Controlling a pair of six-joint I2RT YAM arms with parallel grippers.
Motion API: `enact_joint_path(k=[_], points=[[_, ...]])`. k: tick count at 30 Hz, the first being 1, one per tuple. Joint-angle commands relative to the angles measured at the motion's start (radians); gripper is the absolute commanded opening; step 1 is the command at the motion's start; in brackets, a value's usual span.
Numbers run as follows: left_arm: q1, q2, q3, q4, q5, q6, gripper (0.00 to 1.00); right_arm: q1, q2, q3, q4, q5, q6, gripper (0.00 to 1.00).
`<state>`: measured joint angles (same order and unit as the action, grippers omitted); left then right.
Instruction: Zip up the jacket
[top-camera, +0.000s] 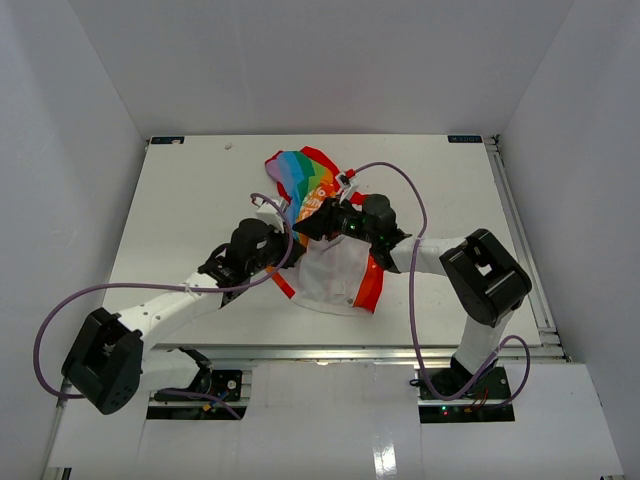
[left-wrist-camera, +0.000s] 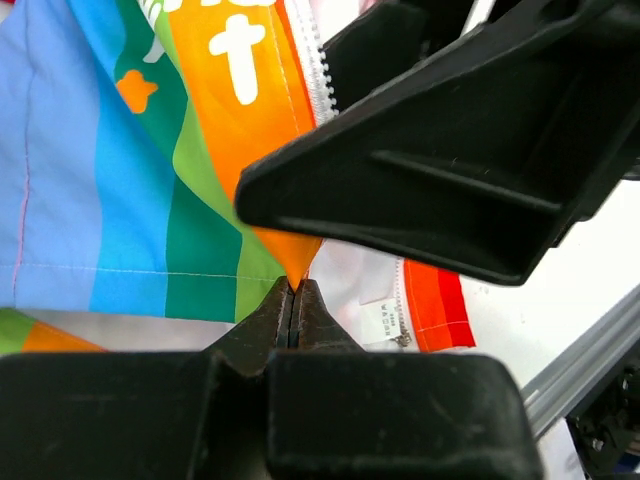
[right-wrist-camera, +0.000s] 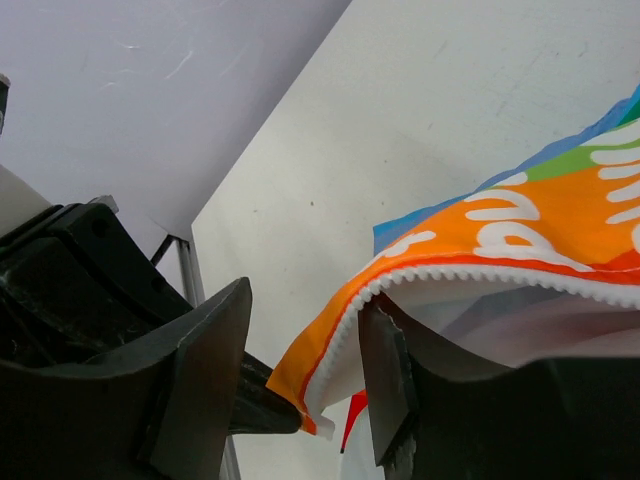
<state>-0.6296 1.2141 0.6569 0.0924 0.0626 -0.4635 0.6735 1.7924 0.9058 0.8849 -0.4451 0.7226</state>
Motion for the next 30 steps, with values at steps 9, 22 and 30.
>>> enact_joint_path(k=[9,22,30], points=[[0.032,-0.072,-0.03,0.102,0.25,-0.024,0.0,-0.064,-0.135,-0.102,-0.067,0.013,-0.106,0.7],[0.094,0.011,0.019,-0.007,0.218,-0.078,0.0,-0.114,-0.36,-0.206,-0.381,0.261,-0.226,0.68],[0.094,-0.059,-0.071,0.011,0.159,-0.195,0.0,-0.114,-0.407,-0.247,-0.756,0.695,-0.195,0.49]])
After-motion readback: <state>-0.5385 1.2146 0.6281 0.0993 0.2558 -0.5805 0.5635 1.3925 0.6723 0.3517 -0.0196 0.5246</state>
